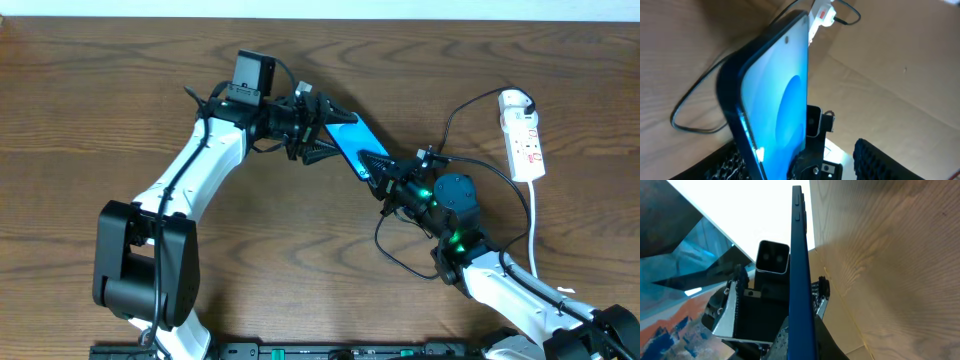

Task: Plug charger to phone and switch on socket
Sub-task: 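Move the left gripper to the phone and grasp its bottom end, then release the phone from the right gripper and withdraw it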

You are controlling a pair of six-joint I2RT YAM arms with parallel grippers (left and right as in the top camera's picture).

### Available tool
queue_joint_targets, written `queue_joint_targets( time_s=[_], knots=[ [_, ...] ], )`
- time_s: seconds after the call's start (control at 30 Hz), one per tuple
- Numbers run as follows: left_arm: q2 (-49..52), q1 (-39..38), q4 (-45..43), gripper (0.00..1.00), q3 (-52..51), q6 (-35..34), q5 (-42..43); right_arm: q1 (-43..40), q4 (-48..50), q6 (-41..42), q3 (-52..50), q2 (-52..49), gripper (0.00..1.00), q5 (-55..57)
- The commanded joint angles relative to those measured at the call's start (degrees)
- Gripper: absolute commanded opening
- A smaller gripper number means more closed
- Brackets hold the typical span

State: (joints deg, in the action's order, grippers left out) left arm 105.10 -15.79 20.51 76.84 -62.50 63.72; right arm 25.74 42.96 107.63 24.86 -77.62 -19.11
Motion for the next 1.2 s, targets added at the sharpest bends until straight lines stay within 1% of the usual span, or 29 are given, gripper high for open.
queue_joint_targets(
  time_s=[0.0,0.13,0.2,0.37,0.47,0.53,0.6,0.73,1.07,1.13,1.17],
  knots=[
    [-1.2,-0.4,-0.2,0.63,0.1,-6.3,-1.9,0.2,-0.2,0.8,0.5,0.3,0.01,1.0],
    [-1.2,-1.3,-0.5,0.57,0.1,-10.3,-2.9,0.2,-2.3,3.8,0.5,0.3,0.01,1.0],
    [-1.2,-1.9,-0.8,0.56,0.1,-11.5,-3.4,0.2,-3.2,4.7,0.5,0.3,0.02,1.0],
    [-1.2,-3.8,-4.4,0.53,0.1,-12.5,-4.0,0.2,-2.9,6.2,0.5,0.3,0.01,1.0],
    [-1.2,-4.8,-6.7,0.46,0.1,-12.9,-4.0,0.2,-2.8,6.2,0.5,0.3,0.01,1.0],
    [-1.2,-5.3,-7.2,0.41,0.1,-12.9,-4.0,0.2,-2.4,6.2,0.5,0.3,0.01,1.0],
    [-1.2,-5.8,-7.4,0.37,0.1,-12.8,-4.0,0.2,-1.2,6.1,0.5,0.3,0.01,1.0],
    [-1.2,-6.6,-7.6,0.36,0.1,-12.9,-4.0,0.2,0.7,6.1,0.5,0.3,0.01,1.0],
    [-1.2,-8.6,-10.1,0.35,0.1,-14.6,-4.0,1.2,0.8,6.1,0.5,0.3,0.01,1.0],
    [-1.2,-8.6,-10.3,0.30,0.1,-14.6,-4.0,1.3,0.8,6.1,0.5,0.3,0.01,1.2],
    [-1.2,-8.6,-10.3,0.26,0.1,-14.6,-4.0,1.4,0.8,6.1,0.5,0.3,0.01,1.2]
  ],
)
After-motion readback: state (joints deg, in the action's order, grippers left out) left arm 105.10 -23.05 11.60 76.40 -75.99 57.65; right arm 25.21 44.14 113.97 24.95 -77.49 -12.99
